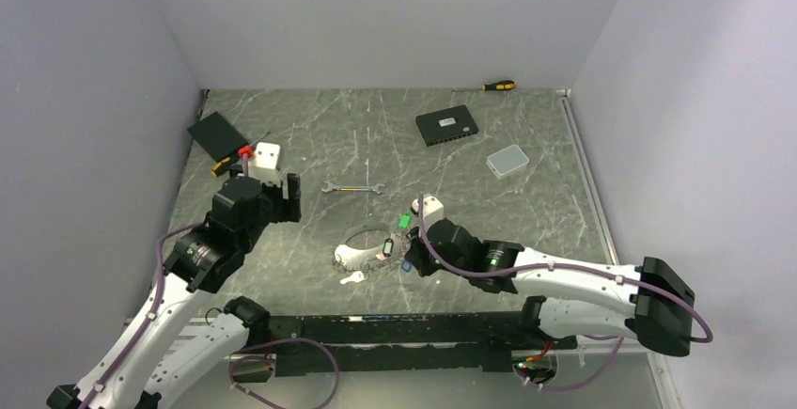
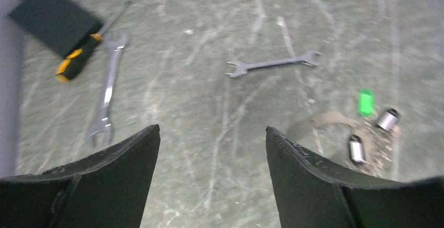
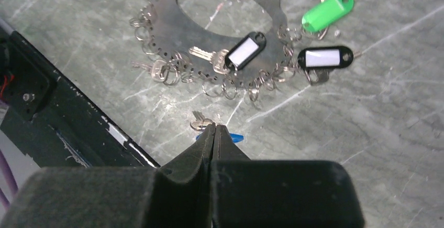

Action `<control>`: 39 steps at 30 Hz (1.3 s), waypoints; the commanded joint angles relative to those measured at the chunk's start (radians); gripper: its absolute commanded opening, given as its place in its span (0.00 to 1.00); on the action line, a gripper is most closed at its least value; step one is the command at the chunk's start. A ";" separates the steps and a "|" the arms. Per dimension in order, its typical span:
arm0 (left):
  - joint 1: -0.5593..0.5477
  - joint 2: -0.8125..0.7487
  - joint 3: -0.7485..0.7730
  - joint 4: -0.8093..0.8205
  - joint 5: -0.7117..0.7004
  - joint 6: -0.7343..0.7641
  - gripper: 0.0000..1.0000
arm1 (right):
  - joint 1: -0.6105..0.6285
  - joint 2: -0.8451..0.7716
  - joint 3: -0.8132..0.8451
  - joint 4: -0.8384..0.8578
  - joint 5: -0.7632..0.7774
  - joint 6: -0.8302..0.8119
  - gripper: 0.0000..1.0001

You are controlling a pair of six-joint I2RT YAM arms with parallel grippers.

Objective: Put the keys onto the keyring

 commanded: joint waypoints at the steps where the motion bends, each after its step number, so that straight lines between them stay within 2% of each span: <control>1: 0.005 -0.001 0.043 0.052 0.318 0.042 0.76 | 0.004 -0.075 -0.011 0.151 -0.029 -0.146 0.00; 3: 0.004 0.000 0.051 0.055 0.439 0.052 0.73 | 0.004 -0.106 -0.012 0.196 -0.036 -0.192 0.00; 9: 0.004 0.018 0.030 0.117 0.893 0.064 0.73 | 0.004 -0.150 0.021 0.290 -0.060 -0.298 0.00; 16: 0.004 0.067 0.035 0.135 1.133 0.059 0.65 | 0.004 -0.126 0.083 0.384 -0.155 -0.331 0.00; 19: 0.004 0.070 0.016 0.174 1.201 0.040 0.62 | 0.004 -0.110 0.089 0.427 -0.194 -0.318 0.00; 22: 0.005 0.098 0.026 0.165 1.252 0.037 0.53 | 0.004 -0.103 0.089 0.476 -0.240 -0.296 0.00; 24: 0.004 0.119 0.036 0.157 1.279 0.039 0.50 | 0.004 -0.098 0.091 0.507 -0.262 -0.288 0.00; 39: 0.004 0.157 0.037 0.161 1.312 0.019 0.47 | 0.005 -0.094 0.121 0.544 -0.331 -0.298 0.00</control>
